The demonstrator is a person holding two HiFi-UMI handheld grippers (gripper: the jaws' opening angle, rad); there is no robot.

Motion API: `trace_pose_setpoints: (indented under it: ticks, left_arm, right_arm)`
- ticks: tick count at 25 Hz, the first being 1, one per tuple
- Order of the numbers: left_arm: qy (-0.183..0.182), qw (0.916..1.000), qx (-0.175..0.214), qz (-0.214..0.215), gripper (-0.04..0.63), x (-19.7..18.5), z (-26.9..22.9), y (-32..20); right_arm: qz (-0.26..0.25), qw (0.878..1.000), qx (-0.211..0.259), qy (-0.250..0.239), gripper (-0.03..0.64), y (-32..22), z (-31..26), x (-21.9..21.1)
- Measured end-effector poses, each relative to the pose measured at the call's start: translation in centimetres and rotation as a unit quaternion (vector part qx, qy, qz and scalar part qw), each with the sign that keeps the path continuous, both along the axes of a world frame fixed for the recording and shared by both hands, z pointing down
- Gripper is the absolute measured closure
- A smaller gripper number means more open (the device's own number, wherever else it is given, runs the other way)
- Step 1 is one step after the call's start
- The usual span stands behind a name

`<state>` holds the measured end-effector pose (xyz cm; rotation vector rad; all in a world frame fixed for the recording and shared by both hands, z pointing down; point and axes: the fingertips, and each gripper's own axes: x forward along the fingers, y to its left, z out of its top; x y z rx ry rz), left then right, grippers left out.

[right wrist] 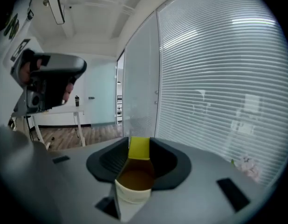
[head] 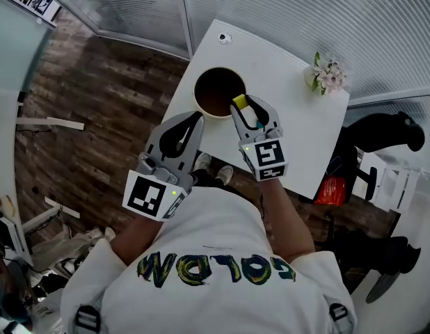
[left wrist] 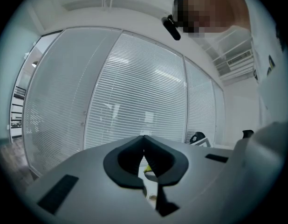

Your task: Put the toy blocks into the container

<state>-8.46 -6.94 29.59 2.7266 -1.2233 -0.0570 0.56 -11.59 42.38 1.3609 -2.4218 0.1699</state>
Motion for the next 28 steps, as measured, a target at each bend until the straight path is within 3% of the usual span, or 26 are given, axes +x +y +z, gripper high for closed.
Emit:
trace_pose_setpoints:
  ticks: [12,22,28]
  left_arm:
    - [0.001,0.9996,-0.017,-0.024,0.581,-2.5,1.2,-0.4]
    - [0.000,0.9995,-0.019,-0.025,0.581,-3.1,1.3,-0.7]
    - [0.000,0.9998,-0.018,-0.008,0.581,-2.2,1.4,-0.9]
  right_arm:
    - [-0.043,0.996,-0.059,0.057,0.466,-4.4,9.7,-3.6]
    - [-0.036,0.997,-0.053,0.045,0.439,-4.4,9.3,-3.4]
    - [0.005,0.999,-0.032,0.020,0.445,-3.4,5.9,-0.8]
